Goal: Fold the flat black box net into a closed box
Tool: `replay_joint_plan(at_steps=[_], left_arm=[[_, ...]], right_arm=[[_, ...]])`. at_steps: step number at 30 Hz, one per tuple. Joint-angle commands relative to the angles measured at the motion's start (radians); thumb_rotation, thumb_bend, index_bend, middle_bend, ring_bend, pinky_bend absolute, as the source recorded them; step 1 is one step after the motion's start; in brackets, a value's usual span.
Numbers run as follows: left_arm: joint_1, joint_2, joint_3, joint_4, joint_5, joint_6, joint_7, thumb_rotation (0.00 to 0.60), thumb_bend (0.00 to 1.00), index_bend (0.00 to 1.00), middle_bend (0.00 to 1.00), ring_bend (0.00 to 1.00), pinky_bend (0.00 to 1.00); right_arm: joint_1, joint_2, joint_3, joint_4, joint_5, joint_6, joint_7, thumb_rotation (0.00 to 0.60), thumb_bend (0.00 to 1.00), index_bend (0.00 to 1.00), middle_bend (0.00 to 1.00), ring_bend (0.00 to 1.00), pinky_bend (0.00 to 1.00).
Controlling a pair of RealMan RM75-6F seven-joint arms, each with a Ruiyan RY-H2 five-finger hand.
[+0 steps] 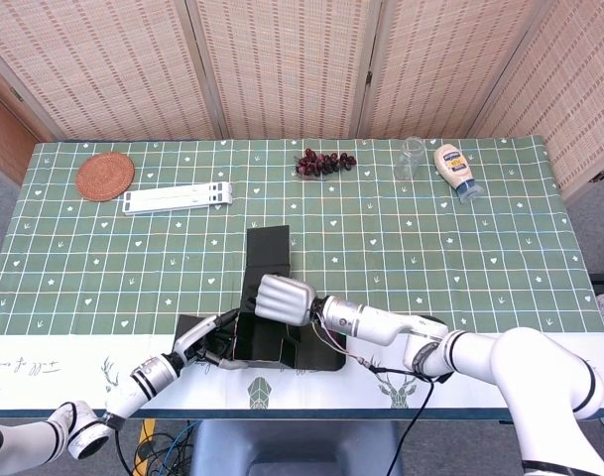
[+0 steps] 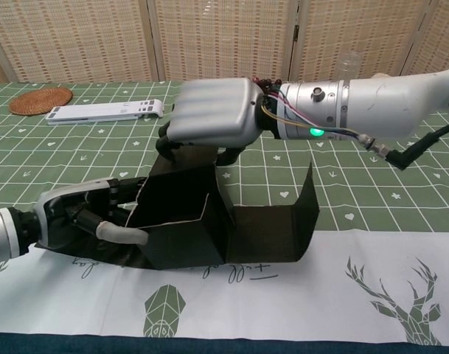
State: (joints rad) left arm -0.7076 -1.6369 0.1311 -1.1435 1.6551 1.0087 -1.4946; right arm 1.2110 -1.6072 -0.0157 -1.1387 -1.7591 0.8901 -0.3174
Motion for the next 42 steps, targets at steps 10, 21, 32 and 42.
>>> replay_joint_plan(at_steps=[10, 21, 32, 42], left_arm=[[0.002, 0.014, -0.002, -0.016, -0.007, 0.016, -0.002, 0.6, 0.14, 0.27, 0.23, 0.69, 0.84], [0.003, 0.046, 0.004, -0.046, -0.01, 0.018, 0.018, 0.6, 0.14, 0.27, 0.24, 0.69, 0.84], [0.002, 0.081, 0.005, -0.077, -0.015, 0.012, 0.057, 0.6, 0.14, 0.25, 0.24, 0.69, 0.84], [0.009, 0.16, 0.006, -0.111, -0.015, 0.038, -0.009, 0.6, 0.14, 0.24, 0.24, 0.68, 0.84]], right_arm=[[-0.056, -0.006, 0.01, -0.034, 0.025, 0.024, -0.037, 0.6, 0.43, 0.21, 0.22, 0.8, 1.0], [-0.107, 0.022, 0.021, -0.101, 0.065, 0.034, -0.021, 0.6, 0.41, 0.0, 0.07, 0.76, 1.0], [-0.155, 0.058, 0.035, -0.161, 0.064, 0.102, 0.061, 0.6, 0.4, 0.0, 0.03, 0.74, 1.0], [-0.232, 0.129, 0.036, -0.217, 0.032, 0.261, 0.264, 0.6, 0.4, 0.0, 0.03, 0.74, 1.0]])
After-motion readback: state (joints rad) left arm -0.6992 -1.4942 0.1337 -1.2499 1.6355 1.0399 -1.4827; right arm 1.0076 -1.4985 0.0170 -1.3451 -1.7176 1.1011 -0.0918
